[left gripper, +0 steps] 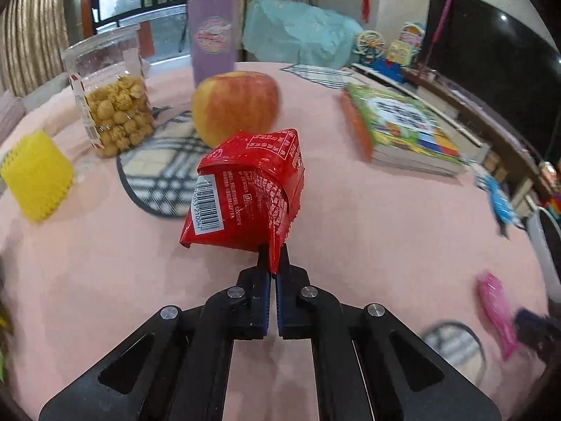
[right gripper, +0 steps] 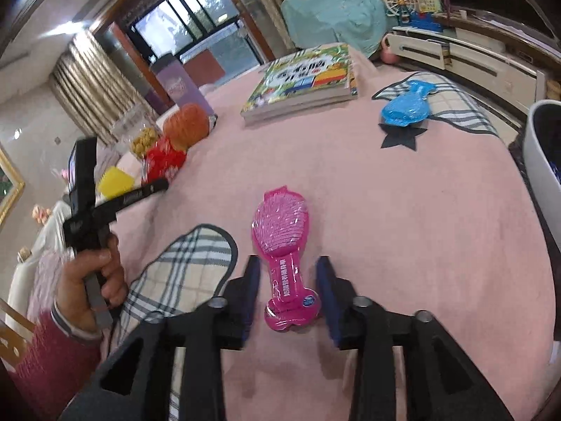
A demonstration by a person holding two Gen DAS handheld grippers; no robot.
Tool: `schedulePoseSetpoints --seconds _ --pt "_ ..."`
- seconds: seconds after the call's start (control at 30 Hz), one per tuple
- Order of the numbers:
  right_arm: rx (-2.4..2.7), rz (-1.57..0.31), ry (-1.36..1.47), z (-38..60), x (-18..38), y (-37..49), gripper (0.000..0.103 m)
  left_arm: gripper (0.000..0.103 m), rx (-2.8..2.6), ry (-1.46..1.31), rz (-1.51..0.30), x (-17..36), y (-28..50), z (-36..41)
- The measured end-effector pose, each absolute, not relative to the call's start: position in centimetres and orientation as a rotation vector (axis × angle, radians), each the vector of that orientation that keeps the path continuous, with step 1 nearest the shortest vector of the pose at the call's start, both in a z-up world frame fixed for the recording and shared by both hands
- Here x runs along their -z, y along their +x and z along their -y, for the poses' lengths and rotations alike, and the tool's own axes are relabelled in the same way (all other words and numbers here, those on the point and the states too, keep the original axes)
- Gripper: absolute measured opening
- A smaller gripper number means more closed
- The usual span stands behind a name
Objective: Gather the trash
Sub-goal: 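Carry the pink hairbrush and red snack bag over the bin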
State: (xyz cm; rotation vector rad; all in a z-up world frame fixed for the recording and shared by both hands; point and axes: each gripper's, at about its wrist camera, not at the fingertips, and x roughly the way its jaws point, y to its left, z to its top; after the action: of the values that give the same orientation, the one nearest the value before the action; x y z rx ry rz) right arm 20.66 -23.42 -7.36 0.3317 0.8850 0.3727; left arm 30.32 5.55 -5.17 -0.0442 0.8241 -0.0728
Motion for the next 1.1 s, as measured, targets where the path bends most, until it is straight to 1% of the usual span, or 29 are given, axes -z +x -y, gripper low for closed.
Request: schedulePoseSetpoints --seconds 0.03,0.07,0.17,0.43,0.5,0.53,0.57,0.63,0.87,1.1 --pt "-0.366 -0.876 0.337 23.5 7.2 20.7 0.047 0.002 0.093 -0.062 -0.822 5.1 29.6 -5.4" --pt "-0.363 -0.870 0.336 23.7 7.1 20.7 0.047 0.002 0.114 -0.086 -0.820 4.9 28.7 -5.2" --pt "-0.363 -0.866 0.305 23.5 6.8 20.9 0.047 0.002 0.177 -0.146 -0.823 4.4 26.4 -4.6" --pt "-0.384 -0.904 0.179 21.3 7.4 21.8 0.047 0.002 0.299 -0.174 -0.852 4.2 20.7 -1.0" --pt "-0.375 -0.904 0.115 20.4 7.4 21.9 0.043 0.002 0.311 -0.164 -0.869 4.7 19.8 0.1" --pt "-0.365 -0.903 0.069 19.8 7.5 22.1 0.038 0.002 0.319 -0.168 -0.878 4.9 19.4 0.6" --pt "-0.354 -0.900 0.041 19.4 7.6 22.1 0.026 0.002 0.325 -0.173 -0.883 5.1 19.1 0.8" --pt "-0.340 -0.898 0.020 19.2 7.6 22.2 0.021 0.002 0.338 -0.177 -0.892 5.3 18.7 1.3" --pt "-0.350 -0.873 0.177 22.6 6.5 19.9 0.021 0.002 0.397 -0.152 -0.882 4.5 17.9 4.1" --pt "-0.327 -0.837 0.263 26.2 5.1 17.2 0.021 0.002 0.449 -0.108 -0.875 3.9 17.1 7.5"
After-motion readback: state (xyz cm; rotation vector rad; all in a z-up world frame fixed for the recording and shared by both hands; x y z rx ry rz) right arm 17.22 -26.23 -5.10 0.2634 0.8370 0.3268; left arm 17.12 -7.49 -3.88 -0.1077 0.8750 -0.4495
